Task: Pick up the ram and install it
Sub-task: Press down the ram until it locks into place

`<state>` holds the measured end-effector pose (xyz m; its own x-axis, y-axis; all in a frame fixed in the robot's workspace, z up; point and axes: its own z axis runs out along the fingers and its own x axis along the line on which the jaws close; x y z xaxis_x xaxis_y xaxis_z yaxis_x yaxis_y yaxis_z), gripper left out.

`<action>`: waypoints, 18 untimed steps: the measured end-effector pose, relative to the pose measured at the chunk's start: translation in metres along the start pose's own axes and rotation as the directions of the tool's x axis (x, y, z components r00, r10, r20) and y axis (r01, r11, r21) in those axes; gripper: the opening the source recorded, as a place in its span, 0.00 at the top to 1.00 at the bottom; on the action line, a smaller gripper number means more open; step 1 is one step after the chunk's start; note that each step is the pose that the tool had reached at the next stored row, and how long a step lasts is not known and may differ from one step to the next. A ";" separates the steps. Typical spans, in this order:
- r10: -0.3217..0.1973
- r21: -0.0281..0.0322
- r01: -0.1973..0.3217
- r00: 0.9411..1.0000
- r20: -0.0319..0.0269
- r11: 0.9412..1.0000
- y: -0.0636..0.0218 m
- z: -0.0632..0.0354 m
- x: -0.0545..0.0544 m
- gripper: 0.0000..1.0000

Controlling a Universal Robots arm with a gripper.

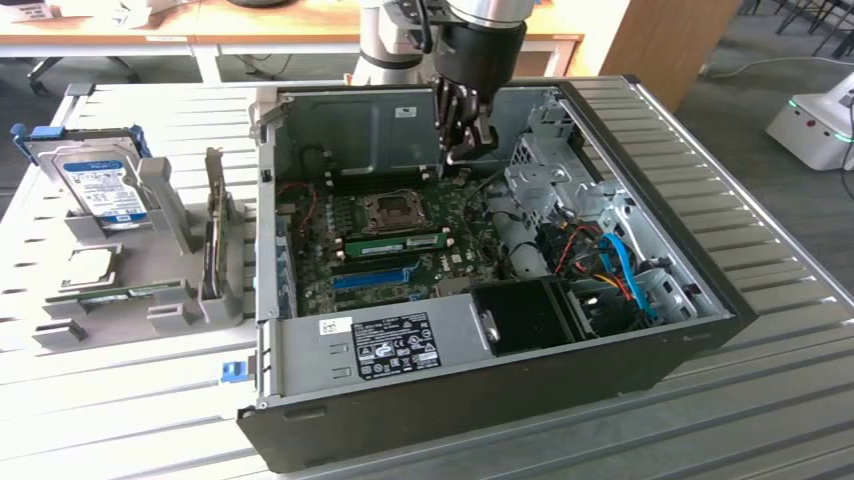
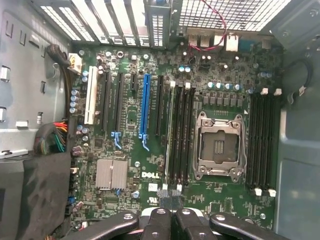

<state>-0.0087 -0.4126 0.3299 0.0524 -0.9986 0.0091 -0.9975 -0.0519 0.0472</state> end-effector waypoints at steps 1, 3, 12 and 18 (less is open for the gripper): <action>0.000 0.000 0.000 1.000 0.000 1.000 -0.0001 0.0018 0.000 0.90; 0.000 0.000 0.000 1.000 0.000 1.000 -0.0003 0.0051 0.000 0.90; 0.000 0.000 0.000 1.000 0.000 1.000 -0.0010 0.0195 0.000 0.90; 0.000 0.000 0.000 1.000 0.000 1.000 -0.0012 0.0235 0.000 0.90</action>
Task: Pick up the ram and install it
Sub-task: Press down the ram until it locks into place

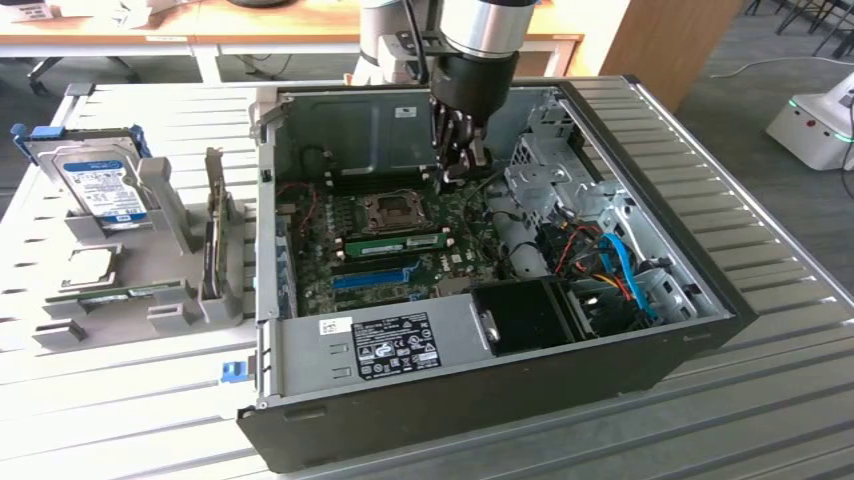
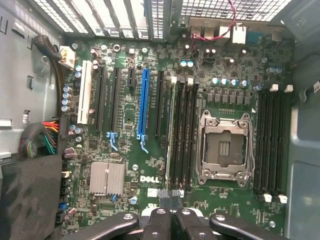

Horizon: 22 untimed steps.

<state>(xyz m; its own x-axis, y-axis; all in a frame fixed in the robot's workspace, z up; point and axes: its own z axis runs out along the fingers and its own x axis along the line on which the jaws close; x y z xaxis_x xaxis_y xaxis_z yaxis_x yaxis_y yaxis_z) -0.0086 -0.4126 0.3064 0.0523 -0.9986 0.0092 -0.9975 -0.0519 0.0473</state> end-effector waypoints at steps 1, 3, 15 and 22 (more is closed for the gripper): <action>0.000 0.000 0.000 1.000 0.000 1.000 0.0000 0.0000 0.000 0.90; 0.000 0.000 0.000 1.000 0.000 1.000 -0.0001 0.0009 0.000 0.90; 0.000 0.000 0.000 1.000 0.000 1.000 -0.0010 0.0196 0.000 0.90; 0.000 0.000 0.000 1.000 0.000 1.000 -0.0014 0.0295 0.000 0.90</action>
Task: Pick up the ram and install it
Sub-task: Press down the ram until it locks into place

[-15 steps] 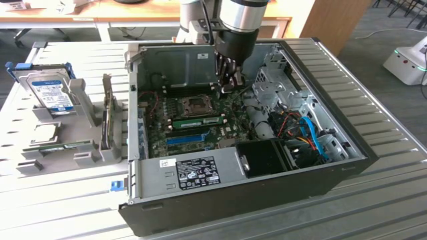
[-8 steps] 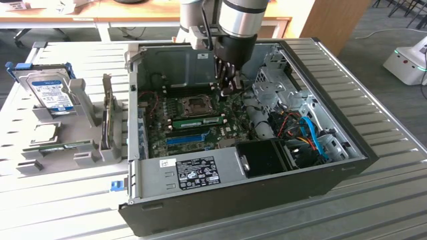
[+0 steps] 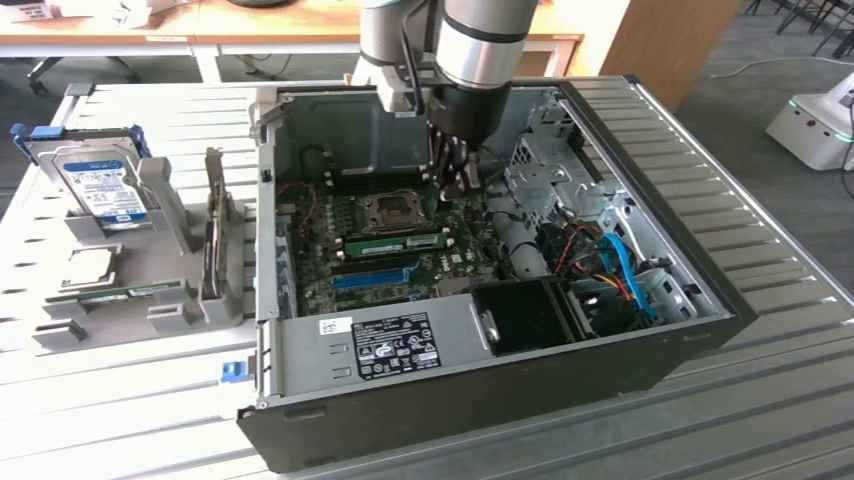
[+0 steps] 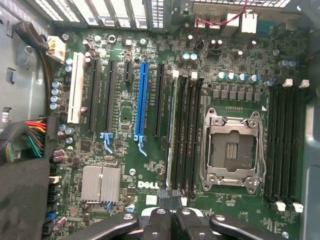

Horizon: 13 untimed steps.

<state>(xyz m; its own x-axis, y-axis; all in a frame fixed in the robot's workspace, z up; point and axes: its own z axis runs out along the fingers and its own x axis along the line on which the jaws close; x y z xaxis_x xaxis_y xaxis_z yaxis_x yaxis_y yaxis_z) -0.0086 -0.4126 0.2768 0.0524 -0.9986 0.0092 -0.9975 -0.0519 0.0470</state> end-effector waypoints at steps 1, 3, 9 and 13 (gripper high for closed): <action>0.000 0.000 0.000 1.000 0.000 1.000 -0.0001 0.0012 0.000 0.90; 0.000 0.000 0.000 1.000 0.000 1.000 -0.0002 0.0037 0.000 0.90; 0.000 0.000 0.000 1.000 0.000 1.000 -0.0005 0.0105 0.000 0.90; 0.000 0.000 0.000 1.000 0.000 1.000 -0.0007 0.0151 0.000 0.90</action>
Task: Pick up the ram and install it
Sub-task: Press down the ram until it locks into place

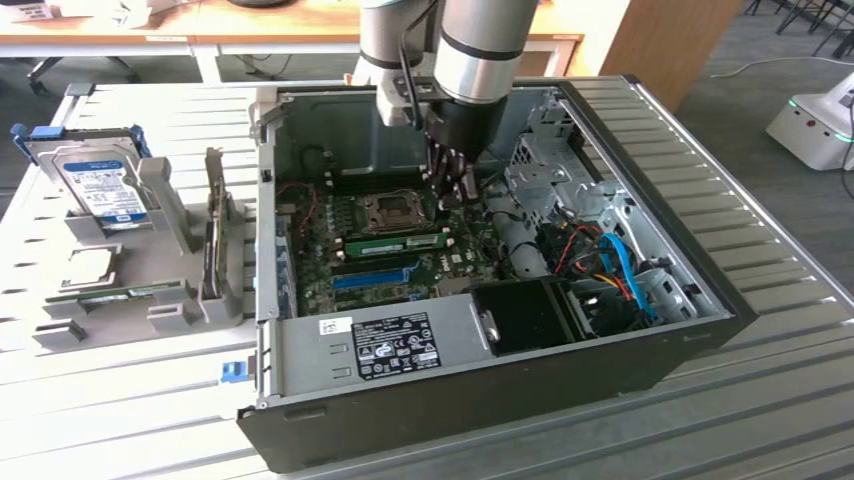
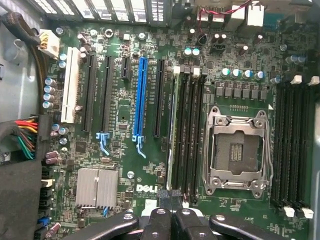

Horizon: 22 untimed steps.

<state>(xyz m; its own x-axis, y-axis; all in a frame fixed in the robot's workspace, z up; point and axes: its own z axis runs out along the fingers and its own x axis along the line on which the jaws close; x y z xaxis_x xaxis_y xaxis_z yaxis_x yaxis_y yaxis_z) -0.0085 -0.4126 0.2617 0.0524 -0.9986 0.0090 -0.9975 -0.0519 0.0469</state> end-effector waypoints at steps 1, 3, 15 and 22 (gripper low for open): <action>0.000 0.000 0.000 1.000 0.000 1.000 0.0000 0.0011 0.000 0.90; 0.000 0.000 0.000 1.000 0.000 1.000 -0.0001 0.0034 0.000 0.90; 0.000 0.000 0.000 1.000 0.000 1.000 -0.0006 0.0129 0.000 0.90; 0.022 0.000 -0.022 1.000 0.001 1.000 -0.0006 0.0132 0.000 0.90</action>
<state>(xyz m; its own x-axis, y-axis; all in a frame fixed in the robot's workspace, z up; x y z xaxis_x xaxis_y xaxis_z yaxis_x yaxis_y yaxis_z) -0.0086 -0.4126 0.2485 0.0306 -0.9995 0.0091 -0.9984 -0.0301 0.0469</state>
